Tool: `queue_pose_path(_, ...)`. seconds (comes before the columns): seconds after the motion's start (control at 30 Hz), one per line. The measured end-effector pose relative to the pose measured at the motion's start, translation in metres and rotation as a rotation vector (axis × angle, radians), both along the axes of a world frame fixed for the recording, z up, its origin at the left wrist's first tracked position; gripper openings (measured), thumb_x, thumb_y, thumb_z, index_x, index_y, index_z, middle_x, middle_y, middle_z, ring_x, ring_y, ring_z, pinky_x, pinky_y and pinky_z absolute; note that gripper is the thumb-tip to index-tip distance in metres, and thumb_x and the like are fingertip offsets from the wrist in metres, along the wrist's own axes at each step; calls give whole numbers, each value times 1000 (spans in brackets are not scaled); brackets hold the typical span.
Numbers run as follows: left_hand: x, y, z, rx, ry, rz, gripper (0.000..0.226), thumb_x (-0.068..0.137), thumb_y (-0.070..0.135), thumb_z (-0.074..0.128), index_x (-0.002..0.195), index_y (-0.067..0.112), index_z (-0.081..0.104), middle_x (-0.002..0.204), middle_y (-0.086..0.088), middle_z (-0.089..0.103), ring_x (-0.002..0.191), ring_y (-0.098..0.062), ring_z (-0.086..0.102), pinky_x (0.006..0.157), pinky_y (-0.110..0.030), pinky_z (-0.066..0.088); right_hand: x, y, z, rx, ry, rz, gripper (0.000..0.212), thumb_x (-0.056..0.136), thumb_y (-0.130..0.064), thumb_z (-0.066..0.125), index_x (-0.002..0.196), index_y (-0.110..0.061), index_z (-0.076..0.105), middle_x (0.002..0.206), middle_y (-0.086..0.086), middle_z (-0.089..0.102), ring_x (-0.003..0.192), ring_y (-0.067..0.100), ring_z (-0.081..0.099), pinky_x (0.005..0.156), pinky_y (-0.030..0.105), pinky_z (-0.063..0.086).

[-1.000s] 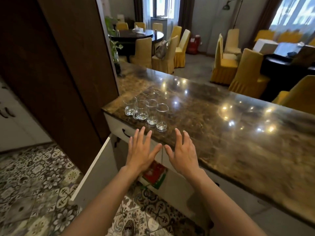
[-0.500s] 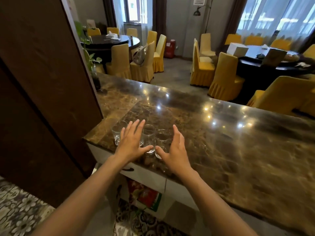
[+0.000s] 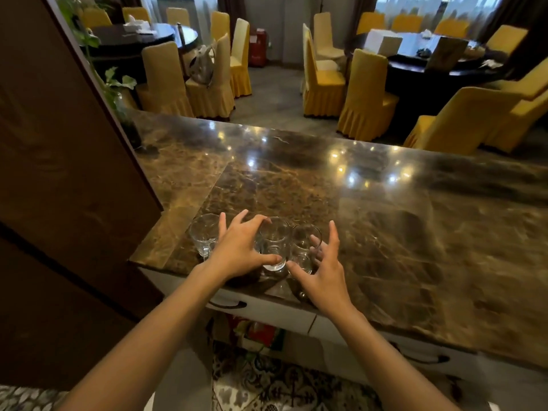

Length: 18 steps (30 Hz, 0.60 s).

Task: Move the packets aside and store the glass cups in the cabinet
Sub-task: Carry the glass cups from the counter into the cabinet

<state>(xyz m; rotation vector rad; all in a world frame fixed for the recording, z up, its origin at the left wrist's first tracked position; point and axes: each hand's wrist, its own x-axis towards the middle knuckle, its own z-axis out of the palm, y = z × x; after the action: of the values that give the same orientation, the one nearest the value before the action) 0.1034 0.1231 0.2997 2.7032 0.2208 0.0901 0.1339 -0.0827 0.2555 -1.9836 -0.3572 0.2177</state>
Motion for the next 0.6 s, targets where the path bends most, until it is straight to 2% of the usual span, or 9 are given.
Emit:
queue_pose_path(0.13,2,-1,2,31,-7,7,83,69,73,73,137,33,48,146,6,55,155,-22,20,120,-62,-17,-1,2,-3,8,-20,-30,119,84,-35,82,158,-46,-11,144,-1,59,125,7,57,105,29,44)
queue_pose_path(0.3,-1,-9,7,97,-35,-5,81,68,76,71,134,33,51,142,8,58,155,-20,21,116,-65,-23,-4,-4,-1,28,-33,-49,118,85,-30,82,159,-46,-8,135,-8,61,120,4,57,107,35,46)
queue_pose_path(0.4,-4,-17,12,84,-91,1,77,66,76,72,128,32,55,138,9,61,153,-16,27,115,-64,-24,-5,-14,1,11,-68,-50,116,86,-30,81,158,-46,-8,137,-5,59,122,8,56,103,36,47)
queue_pose_path(0.47,-4,-23,16,-17,-154,27,73,65,75,74,123,34,56,131,14,63,143,-13,43,117,-63,-22,-4,-24,7,5,-101,-48,115,87,-30,80,158,-47,-8,139,-3,58,123,10,57,100,34,47)
queue_pose_path(0.53,-5,-31,23,-182,-233,56,66,65,69,79,118,36,57,118,20,66,124,-4,58,120,-63,-17,-2,-36,16,29,-122,-66,112,88,-28,79,158,-47,-7,136,-5,57,117,4,59,95,28,48)
queue_pose_path(0.6,-9,-44,32,-375,-305,69,62,66,60,85,117,38,57,114,23,68,116,1,62,123,-64,-2,-2,-49,28,69,-145,-97,110,88,-26,79,159,-45,-3,133,-9,58,117,-1,57,94,24,47)
